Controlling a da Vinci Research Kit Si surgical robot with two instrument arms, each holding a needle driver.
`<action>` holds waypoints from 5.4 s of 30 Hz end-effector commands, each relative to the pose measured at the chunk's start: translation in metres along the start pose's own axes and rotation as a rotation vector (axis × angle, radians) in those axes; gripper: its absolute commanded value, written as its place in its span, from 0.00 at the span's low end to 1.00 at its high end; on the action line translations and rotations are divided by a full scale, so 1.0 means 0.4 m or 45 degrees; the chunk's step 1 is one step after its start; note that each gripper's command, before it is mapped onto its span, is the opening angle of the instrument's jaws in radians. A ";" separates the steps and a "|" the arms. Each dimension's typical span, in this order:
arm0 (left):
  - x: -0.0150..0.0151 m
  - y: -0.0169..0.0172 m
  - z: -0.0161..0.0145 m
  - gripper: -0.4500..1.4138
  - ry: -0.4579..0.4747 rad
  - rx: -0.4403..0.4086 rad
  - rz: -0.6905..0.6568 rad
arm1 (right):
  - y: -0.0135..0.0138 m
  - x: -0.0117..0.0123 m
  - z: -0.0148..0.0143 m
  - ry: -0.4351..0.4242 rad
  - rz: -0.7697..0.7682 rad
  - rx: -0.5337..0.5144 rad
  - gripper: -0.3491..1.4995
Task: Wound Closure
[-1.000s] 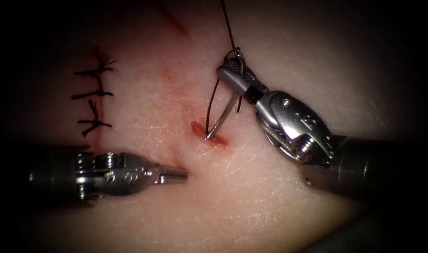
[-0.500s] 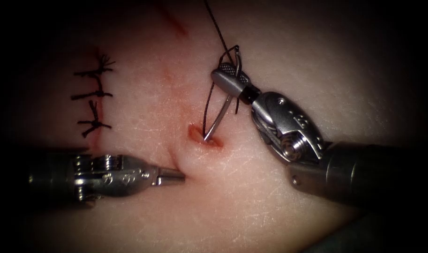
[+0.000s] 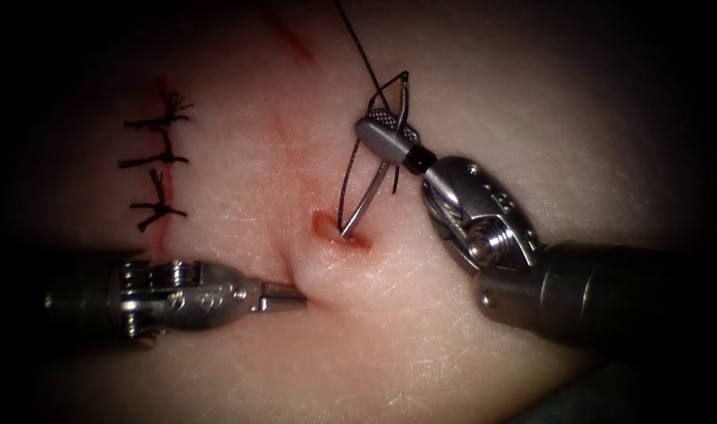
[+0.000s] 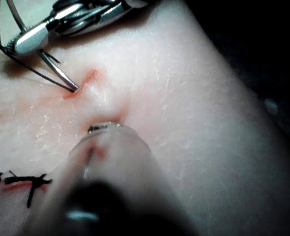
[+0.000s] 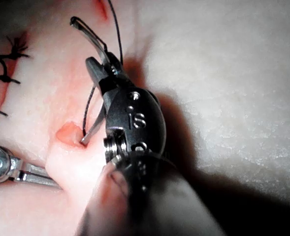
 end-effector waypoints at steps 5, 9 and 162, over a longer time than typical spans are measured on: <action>0.0010 -0.0007 0.0021 0.18 0.002 0.001 0.001 | -0.0016 -0.0047 0.0015 -0.008 0.141 0.018 0.00; 0.0012 -0.0008 0.0023 0.17 0.002 0.002 0.000 | -0.0037 -0.0062 0.0016 -0.020 0.225 0.028 0.00; 0.0144 0.0091 -0.0384 0.00 0.960 -0.784 -0.275 | -0.0252 -0.0099 -0.0099 -0.340 -0.504 0.404 0.92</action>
